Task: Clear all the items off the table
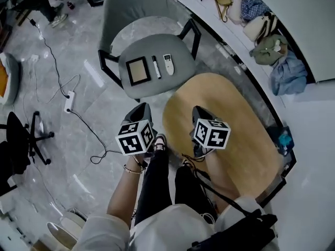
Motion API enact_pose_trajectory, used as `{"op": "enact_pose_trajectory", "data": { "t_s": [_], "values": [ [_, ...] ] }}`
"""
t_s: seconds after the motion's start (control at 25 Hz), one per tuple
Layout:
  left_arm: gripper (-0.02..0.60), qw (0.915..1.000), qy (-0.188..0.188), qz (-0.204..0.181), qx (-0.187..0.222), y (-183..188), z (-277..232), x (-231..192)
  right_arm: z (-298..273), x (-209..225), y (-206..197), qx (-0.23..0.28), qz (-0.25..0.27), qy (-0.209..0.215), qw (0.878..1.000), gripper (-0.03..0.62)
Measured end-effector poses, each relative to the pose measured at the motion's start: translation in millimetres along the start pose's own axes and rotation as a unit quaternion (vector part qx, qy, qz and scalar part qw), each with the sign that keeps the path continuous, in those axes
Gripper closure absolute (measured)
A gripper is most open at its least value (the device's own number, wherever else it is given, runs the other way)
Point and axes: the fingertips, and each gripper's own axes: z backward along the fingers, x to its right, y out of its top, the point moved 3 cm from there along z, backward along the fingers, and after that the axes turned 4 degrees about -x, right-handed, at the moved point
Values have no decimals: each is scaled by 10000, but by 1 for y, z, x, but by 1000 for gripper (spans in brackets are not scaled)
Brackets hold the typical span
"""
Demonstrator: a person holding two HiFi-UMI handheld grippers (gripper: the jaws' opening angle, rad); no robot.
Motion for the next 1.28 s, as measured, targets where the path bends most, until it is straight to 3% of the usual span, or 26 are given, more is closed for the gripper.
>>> {"op": "enact_pose_trajectory", "data": {
  "t_s": [0.32,0.64,0.8,1.28],
  "values": [
    [574,9990,243,-5,370,-17,137,87,158,-17,-18,332,663,87,9972,568],
    [574,9963,-128,-373,766,-4,203,134,243,-26,4,882,1022,-134,9908,568],
    [574,9933,-250,-667,907,5,224,133,254,-45,4,991,909,-49,9909,568],
    [574,9953,-118,-395,872,6,241,81,251,-91,4,1026,1141,-118,9881,571]
  ]
}}
